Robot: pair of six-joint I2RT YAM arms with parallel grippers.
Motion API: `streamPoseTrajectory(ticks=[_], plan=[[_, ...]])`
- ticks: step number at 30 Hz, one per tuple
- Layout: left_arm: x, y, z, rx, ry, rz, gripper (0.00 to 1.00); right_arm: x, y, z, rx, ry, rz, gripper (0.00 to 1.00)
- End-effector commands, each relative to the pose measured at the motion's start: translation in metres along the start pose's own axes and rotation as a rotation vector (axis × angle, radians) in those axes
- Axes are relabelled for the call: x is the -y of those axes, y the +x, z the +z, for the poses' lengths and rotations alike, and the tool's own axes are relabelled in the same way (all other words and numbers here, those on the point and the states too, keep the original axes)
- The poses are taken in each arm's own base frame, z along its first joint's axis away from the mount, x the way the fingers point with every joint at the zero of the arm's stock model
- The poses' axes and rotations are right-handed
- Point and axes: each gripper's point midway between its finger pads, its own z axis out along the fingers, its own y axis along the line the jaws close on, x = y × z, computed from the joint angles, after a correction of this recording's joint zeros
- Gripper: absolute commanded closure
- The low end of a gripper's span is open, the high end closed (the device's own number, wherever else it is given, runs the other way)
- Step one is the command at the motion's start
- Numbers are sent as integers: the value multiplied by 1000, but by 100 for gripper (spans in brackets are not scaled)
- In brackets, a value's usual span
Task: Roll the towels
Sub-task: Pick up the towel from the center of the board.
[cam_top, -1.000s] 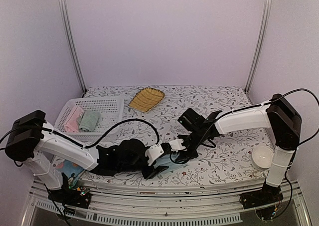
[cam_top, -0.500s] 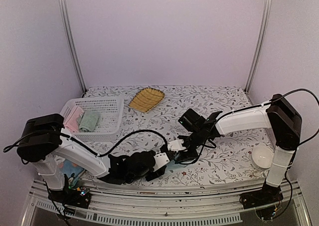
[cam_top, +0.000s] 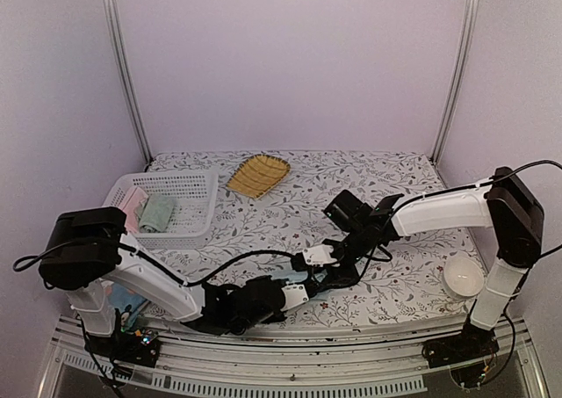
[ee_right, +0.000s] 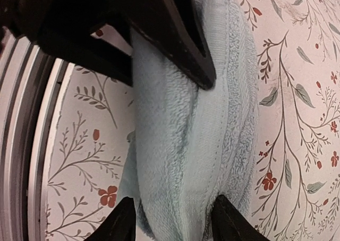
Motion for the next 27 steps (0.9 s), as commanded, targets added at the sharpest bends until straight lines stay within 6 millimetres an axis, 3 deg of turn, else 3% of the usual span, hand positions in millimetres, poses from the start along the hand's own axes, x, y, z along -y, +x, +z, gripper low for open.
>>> streamPoseTrajectory(ticks=[1, 9, 16, 21, 27], plan=[[4, 39, -1, -132, 23, 123, 82, -37, 3, -30, 14, -119, 84, 48], [-15, 13, -2, -75, 76, -7, 94, -19, -2, -92, 143, -57, 185, 47], [-49, -11, -6, -9, 148, -245, 100, 16, 11, -138, 287, 57, 320, 46], [-86, -32, -13, 61, 192, -423, 100, 26, 13, -156, 365, 90, 357, 46], [-127, -37, -16, 84, 176, -598, 100, 28, 15, -159, 374, 95, 367, 47]])
